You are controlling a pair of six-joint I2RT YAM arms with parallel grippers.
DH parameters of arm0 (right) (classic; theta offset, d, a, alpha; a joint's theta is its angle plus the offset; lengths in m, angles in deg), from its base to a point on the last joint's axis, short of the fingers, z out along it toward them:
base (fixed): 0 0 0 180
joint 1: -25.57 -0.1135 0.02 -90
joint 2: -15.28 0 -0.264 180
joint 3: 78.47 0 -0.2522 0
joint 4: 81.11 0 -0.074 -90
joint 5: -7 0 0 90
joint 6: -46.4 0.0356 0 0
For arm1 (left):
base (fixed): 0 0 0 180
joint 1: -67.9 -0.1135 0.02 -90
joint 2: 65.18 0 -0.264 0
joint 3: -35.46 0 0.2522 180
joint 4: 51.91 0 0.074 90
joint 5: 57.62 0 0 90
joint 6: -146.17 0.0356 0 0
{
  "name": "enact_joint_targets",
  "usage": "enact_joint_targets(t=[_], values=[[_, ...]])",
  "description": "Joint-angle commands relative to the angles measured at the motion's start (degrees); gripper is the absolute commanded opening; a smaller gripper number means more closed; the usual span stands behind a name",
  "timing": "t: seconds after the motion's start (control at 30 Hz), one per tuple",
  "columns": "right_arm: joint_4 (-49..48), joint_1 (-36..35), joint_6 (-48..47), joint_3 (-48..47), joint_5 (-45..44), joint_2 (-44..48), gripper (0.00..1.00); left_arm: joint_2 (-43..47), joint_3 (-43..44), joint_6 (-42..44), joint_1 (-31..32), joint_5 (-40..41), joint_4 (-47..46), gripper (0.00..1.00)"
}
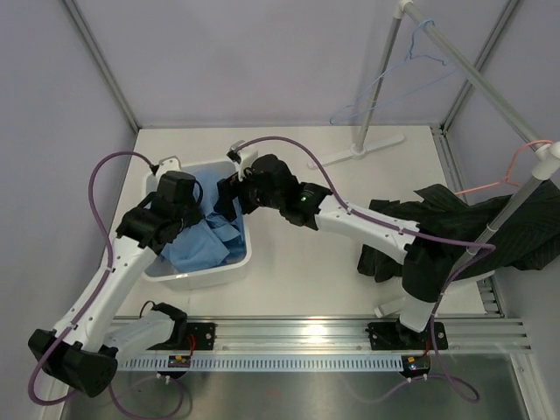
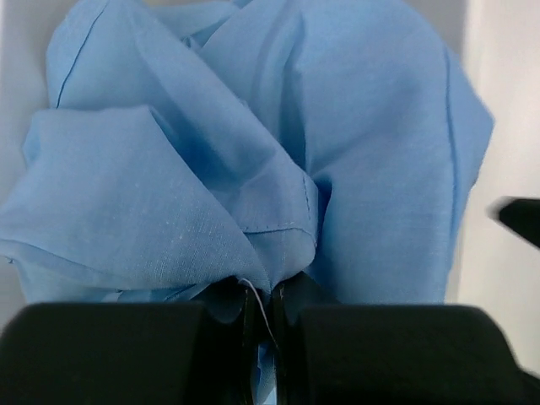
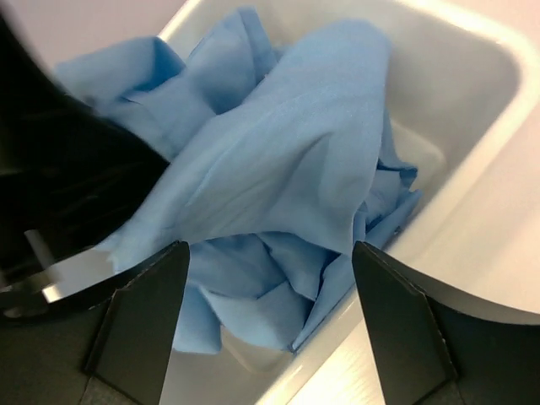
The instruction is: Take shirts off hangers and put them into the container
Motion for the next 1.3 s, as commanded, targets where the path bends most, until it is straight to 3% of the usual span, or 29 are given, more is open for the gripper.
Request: enact_joint_targets(t=[0.0,0.1,0.23,0.4,0.47,0.6,0.7,0.83,0.87,1.03,1.13,1.27], values=[[5.38,-1.82,-1.72,-3.40,-8.33,7.27,0.88,-0.42,-1.26,-2.08,-1.60,-0.02,-4.49,0.06],[7.41,-3.05,-3.12,-2.53,-12.56,13.51,0.91,-1.30,-1.53,-2.08,-2.30,1.11,-4.40,0.08],[9.95,-5.24,-4.09,0.02,-17.83,23.17,0.97,-0.78,-0.47,-1.90,-2.48,1.91,-3.70,0.41],[14.43,-6.39,-0.42,8.01,-20.66,38.03,0.99,5.09,2.86,-0.23,-2.22,-3.17,-3.70,0.62],[15.66,-6.83,1.26,13.70,-19.61,43.04,0.99,6.34,4.44,-0.14,-0.21,-3.37,-2.57,0.69],[16.99,-10.34,6.61,24.53,-20.92,47.97,0.99,7.75,8.40,0.12,7.96,-0.03,-1.15,0.73],[16.03,-14.20,10.22,31.83,-22.14,48.24,0.90,7.75,9.90,1.96,16.83,2.42,-5.44,0.74],[11.12,-18.25,16.73,40.00,-24.34,47.98,0.23,2.94,11.30,8.72,26.58,0.51,-15.37,0.75],[10.49,-18.69,17.43,42.97,-24.35,48.07,0.00,0.74,14.26,11.52,27.66,-0.63,-17.04,0.75],[4.18,-19.66,23.85,54.04,-24.70,51.30,0.00,-13.33,24.30,20.14,34.77,-5.81,-21.97,0.88],[2.75,-20.10,27.63,57.76,-24.17,54.29,0.00,-19.40,29.23,22.09,36.89,-6.70,-24.61,0.88],[3.19,-22.29,31.41,62.86,-25.31,57.55,0.00,-23.44,30.72,24.99,37.07,-18.88,-32.51,0.89]])
